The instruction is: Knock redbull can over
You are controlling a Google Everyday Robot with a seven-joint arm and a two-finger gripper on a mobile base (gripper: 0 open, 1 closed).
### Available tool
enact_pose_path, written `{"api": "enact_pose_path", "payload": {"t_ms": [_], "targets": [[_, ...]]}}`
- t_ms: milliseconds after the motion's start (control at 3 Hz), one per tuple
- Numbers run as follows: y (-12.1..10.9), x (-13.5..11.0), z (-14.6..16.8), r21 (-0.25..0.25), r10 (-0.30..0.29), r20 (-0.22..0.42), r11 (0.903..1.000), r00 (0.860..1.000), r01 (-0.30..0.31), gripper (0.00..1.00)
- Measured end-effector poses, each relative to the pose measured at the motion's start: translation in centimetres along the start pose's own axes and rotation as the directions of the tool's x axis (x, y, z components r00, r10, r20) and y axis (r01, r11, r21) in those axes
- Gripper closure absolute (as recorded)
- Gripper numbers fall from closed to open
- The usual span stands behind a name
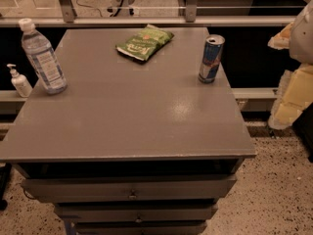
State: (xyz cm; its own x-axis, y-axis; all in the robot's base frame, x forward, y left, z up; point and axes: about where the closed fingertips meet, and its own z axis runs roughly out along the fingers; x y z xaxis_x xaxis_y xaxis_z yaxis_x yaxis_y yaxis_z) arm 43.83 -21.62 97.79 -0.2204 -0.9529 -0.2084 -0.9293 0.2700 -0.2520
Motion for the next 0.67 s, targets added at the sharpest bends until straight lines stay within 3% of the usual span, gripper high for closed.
{"api": "enact_pose_path", "payload": {"t_ms": [333, 667], "targets": [[-0.4, 0.0, 0.1, 0.011, 0.000, 0.012, 0.9999, 1.000, 0.000, 0.00], [-2.3, 0.7, 2.0, 0.041, 0.017, 0.049, 0.9990, 0.999, -0.019, 0.00]]}}
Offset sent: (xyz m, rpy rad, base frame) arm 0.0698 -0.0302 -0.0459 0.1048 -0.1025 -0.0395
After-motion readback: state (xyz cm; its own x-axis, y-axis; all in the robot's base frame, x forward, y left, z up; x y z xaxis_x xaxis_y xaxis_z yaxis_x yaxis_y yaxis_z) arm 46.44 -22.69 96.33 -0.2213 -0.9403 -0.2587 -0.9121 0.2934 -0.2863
